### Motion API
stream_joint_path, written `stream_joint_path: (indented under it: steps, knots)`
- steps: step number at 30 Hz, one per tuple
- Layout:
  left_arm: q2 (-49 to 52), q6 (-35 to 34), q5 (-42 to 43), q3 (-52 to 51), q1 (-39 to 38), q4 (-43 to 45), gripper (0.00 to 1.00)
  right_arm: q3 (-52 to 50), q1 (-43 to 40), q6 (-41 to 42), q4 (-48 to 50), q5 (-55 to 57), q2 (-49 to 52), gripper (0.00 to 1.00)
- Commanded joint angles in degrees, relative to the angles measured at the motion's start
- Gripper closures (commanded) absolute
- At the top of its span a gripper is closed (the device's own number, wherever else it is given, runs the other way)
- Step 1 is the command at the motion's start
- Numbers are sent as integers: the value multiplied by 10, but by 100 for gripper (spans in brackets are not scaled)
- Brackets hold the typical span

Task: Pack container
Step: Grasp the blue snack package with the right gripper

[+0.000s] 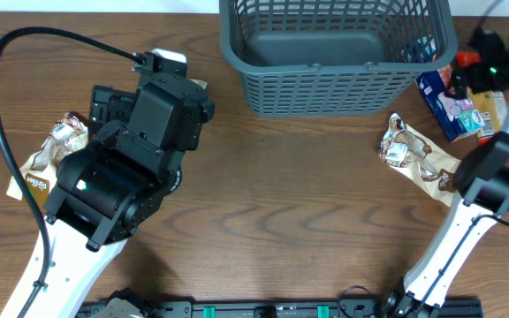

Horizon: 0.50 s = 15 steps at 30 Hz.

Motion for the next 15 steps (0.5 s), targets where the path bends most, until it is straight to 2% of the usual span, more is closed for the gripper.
stream_joint_path:
  steps: [1, 15]
  knots:
    - [2, 5, -12, 9, 3, -13, 1, 2, 34, 2, 18, 27, 0, 1]
    - [2, 5, -12, 9, 3, -47, 1, -2, 49, 5, 34, 31, 48, 1]
